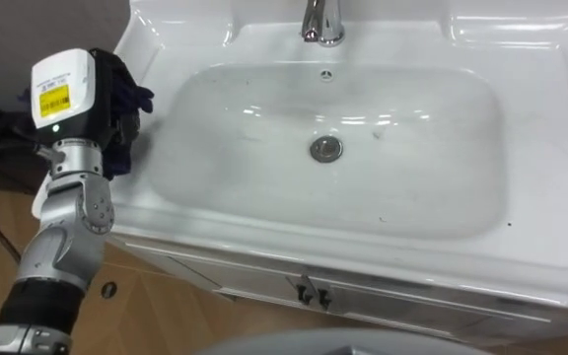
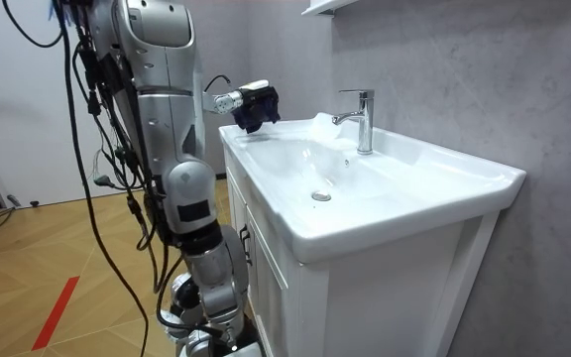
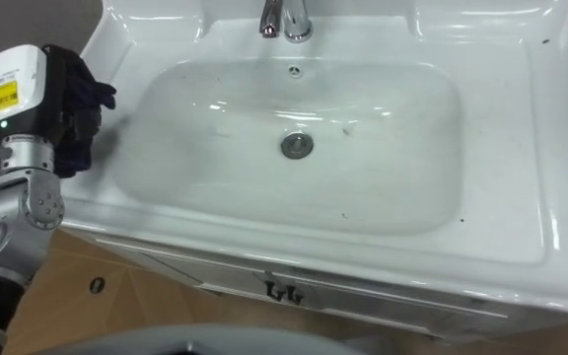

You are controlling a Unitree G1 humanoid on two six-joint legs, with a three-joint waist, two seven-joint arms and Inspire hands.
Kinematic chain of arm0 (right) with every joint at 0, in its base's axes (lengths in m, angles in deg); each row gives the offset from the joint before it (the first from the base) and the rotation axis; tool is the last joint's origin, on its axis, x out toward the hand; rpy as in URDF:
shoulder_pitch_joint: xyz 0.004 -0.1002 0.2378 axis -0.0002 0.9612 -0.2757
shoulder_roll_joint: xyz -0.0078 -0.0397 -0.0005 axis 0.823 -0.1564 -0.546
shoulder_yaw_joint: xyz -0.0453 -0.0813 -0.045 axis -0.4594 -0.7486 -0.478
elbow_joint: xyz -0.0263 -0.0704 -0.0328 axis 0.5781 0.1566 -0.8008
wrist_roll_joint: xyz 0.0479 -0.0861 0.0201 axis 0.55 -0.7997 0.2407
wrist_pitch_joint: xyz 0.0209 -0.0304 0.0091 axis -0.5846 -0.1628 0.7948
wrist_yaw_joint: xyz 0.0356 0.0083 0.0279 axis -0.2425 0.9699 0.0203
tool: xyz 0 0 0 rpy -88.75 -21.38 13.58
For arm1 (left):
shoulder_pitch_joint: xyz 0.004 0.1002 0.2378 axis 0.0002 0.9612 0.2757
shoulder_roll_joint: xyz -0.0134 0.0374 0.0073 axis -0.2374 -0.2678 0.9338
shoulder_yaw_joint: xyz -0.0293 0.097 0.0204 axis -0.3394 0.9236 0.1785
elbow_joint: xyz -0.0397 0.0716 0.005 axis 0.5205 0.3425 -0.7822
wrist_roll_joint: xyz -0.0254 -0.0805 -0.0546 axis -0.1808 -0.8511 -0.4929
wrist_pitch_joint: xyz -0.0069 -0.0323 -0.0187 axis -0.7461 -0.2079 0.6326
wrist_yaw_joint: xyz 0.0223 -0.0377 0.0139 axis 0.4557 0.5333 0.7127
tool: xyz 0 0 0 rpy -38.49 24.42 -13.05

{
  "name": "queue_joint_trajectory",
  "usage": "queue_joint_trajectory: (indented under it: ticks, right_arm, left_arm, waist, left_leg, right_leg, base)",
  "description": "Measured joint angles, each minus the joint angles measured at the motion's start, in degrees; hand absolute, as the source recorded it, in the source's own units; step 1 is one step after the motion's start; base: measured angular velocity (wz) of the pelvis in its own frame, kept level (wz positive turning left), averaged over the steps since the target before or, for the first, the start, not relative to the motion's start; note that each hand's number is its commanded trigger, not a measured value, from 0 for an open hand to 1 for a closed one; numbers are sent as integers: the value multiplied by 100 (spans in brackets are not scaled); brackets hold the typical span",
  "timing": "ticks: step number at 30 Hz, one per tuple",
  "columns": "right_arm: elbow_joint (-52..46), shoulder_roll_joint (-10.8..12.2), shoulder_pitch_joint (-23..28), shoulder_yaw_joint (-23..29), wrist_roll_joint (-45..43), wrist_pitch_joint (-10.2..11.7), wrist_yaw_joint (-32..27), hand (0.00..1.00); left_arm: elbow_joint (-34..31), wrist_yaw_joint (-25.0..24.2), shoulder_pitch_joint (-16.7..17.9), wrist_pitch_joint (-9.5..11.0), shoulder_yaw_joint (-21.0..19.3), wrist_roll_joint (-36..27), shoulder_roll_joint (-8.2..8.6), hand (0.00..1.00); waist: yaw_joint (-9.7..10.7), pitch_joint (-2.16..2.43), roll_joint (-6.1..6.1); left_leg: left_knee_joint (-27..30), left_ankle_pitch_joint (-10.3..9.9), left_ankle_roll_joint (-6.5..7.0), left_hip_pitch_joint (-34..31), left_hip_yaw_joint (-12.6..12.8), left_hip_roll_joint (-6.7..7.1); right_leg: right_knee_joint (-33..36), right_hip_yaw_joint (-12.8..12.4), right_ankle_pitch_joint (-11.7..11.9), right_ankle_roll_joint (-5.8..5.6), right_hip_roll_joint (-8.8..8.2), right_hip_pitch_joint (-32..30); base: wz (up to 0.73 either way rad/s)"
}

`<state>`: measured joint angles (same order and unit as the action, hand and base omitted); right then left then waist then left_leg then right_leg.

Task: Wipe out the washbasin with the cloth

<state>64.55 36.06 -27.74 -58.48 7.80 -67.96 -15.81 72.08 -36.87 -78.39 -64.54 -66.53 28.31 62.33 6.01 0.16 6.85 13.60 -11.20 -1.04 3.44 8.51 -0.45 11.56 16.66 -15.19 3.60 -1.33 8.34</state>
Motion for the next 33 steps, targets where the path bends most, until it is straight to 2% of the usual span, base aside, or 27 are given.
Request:
queue_joint_trajectory:
  ticks: [9,15,19,26,29,33]
  right_arm:
    - [-41,7,-5,2,2,-51,-80,0]
    - [-45,13,-8,47,-1,-54,-85,0]
    - [-45,13,-2,50,-202,-52,-80,0]
    - [-78,13,1,46,-499,-59,-60,0]
    - [-161,13,3,43,-499,-131,-72,0]
    - [-216,20,3,29,-445,-145,-71,0]
  left_arm:
    - [-6,0,10,-14,-25,-2,0,100]
    - [-14,2,12,-42,-350,0,2,100]
    - [-13,1,79,-57,-502,-4,3,100]
    - [178,-29,312,-78,-509,-2,11,100]
    - [252,-42,485,-233,-510,-2,103,100]
    - [430,-86,587,-305,-509,-2,317,100]
  waist:
    - [-35,-9,-19]
    - [-56,-5,-40]
    - [-62,-6,-75]
    - [-81,-20,-99]
    - [-92,-21,-101]
    - [-132,-23,-112]
  left_leg:
    - [0,0,0,4,-41,10]
    - [-12,0,0,-7,-72,19]
    - [-19,0,-1,4,-82,21]
    - [-35,0,-1,18,-84,17]
    - [-36,0,-1,32,-85,18]
    - [-14,0,-1,25,-101,19]
  right_leg:
    - [-18,68,0,0,4,61]
    - [-79,89,0,0,11,79]
    - [-77,92,2,1,11,91]
    - [-69,118,5,1,9,132]
    - [-68,123,6,-1,9,141]
    - [-90,96,8,-4,16,128]
  base:
    - [3]
    - [0]
    - [0]
    - [1]
    - [2]
    - [0]
